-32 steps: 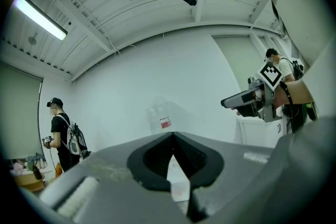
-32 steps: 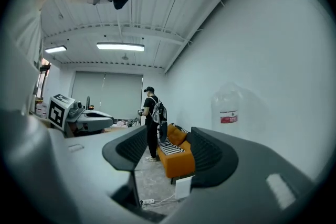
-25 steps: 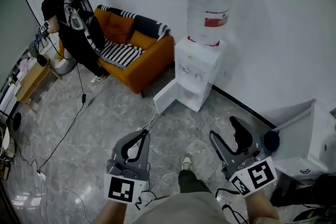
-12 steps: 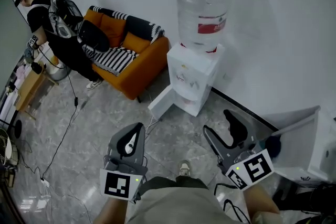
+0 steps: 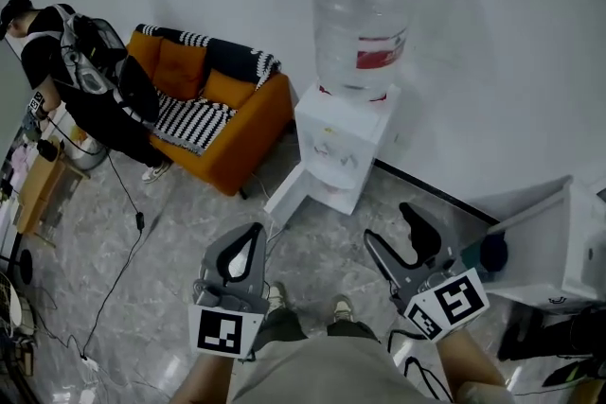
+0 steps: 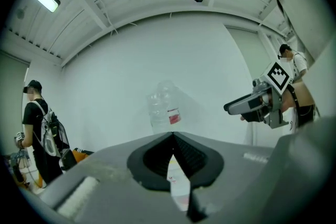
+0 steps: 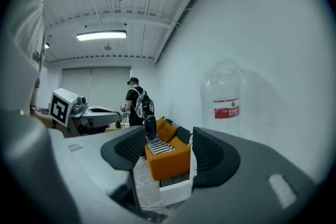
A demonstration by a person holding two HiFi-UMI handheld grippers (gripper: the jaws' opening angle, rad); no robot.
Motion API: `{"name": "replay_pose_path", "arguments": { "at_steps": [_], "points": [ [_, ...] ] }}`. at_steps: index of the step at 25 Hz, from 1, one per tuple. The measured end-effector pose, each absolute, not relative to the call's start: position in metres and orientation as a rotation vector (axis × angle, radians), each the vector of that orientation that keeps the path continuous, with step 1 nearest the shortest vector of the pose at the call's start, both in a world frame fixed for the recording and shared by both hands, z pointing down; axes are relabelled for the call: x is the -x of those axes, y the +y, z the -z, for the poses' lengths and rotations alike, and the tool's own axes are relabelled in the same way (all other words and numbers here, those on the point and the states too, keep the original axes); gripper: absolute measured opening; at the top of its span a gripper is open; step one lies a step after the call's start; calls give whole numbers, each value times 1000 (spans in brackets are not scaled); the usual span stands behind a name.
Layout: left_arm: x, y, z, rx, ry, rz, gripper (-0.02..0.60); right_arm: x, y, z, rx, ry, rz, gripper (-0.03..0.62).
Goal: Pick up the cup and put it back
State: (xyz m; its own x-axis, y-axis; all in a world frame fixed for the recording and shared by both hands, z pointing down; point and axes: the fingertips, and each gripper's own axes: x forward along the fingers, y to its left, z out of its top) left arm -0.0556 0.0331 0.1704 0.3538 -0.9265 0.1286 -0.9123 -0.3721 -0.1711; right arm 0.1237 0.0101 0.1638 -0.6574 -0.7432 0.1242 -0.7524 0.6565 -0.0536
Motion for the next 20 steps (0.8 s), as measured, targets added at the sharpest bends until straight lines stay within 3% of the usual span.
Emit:
{"name": "replay_pose_path", "arguments": {
  "at_steps": [11, 20],
  "points": [
    [109, -42, -179, 2676, 1437, 309, 2, -70, -33, -182, -1589, -2621, -199, 287],
    [96, -89, -224, 2679, 1311, 315, 2, -66, -87, -232, -1671, -2667, -338, 302]
  ]
}}
